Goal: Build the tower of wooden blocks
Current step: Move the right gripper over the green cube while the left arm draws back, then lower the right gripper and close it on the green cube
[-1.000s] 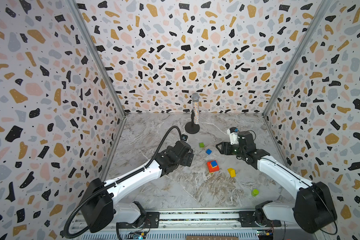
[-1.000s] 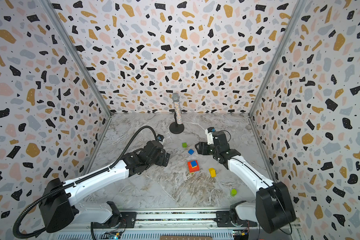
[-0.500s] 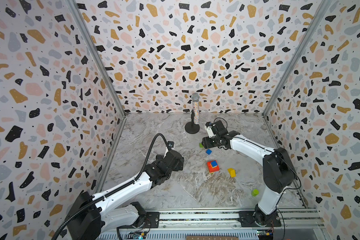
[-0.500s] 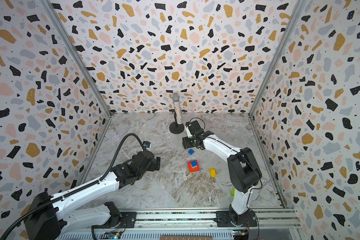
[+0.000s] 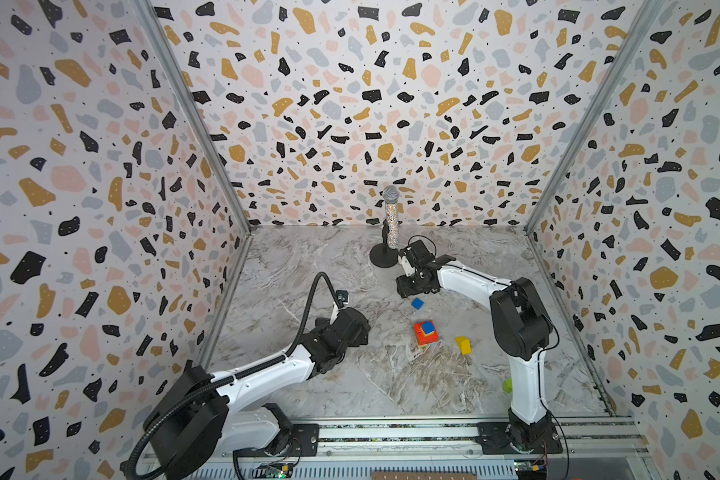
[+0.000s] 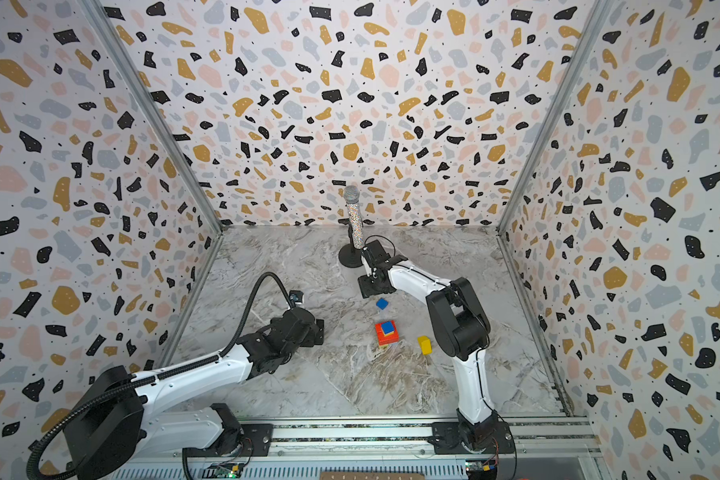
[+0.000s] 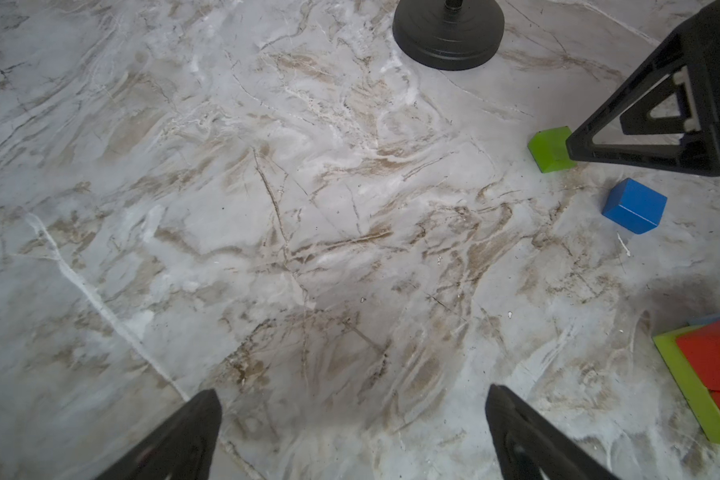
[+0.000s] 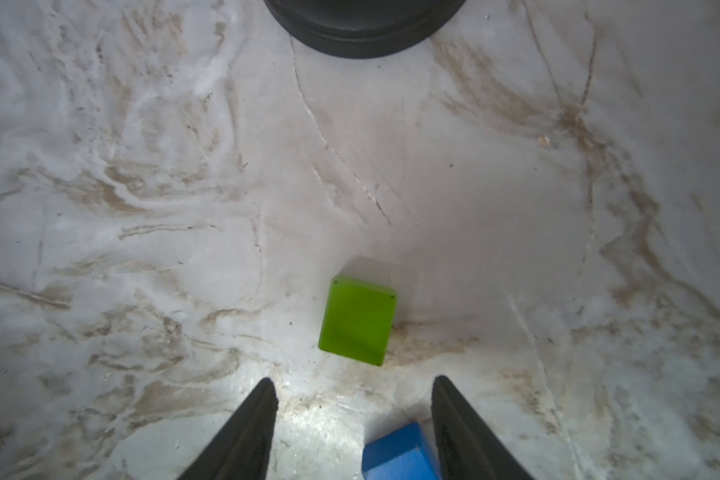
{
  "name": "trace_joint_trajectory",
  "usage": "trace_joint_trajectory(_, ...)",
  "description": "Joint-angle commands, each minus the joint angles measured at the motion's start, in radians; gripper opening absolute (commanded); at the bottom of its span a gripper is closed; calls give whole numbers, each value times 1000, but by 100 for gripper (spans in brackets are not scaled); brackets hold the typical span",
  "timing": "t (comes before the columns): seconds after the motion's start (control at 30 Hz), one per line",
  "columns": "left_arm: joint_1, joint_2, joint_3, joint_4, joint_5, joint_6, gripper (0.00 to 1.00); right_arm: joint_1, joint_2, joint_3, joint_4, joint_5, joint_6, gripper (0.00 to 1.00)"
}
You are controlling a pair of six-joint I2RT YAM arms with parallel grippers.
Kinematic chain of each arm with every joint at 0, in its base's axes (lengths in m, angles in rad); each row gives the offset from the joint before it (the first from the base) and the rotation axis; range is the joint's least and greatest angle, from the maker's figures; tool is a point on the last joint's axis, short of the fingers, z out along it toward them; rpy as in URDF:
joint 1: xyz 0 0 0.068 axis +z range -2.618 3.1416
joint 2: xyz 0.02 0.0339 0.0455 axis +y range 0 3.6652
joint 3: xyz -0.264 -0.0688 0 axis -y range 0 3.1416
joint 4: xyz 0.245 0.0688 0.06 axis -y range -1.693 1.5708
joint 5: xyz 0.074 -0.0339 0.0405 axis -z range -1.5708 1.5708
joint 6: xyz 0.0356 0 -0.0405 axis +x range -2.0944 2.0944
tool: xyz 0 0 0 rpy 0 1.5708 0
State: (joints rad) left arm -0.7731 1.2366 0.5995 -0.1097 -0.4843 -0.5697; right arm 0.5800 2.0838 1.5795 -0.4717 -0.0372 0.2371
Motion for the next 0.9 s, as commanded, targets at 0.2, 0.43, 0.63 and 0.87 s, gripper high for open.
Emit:
trace_joint_trajectory(0.2, 20, 5, -27, 99, -13, -6, 100, 2, 51, 102, -54, 9, 0, 57)
trace_joint_trajectory(0.43, 30, 14, -29, 100, 1, -2, 100, 1, 82, 126, -61, 19, -4, 52)
trace_joint_trajectory(0.63, 37, 20, -26, 99, 16, 1, 100, 3, 94, 131, -66, 24, -3, 48)
trace_joint_trajectory(0.87, 41, 23, -26, 100, 28, 2, 100, 3, 114, 143, -68, 25, -4, 47)
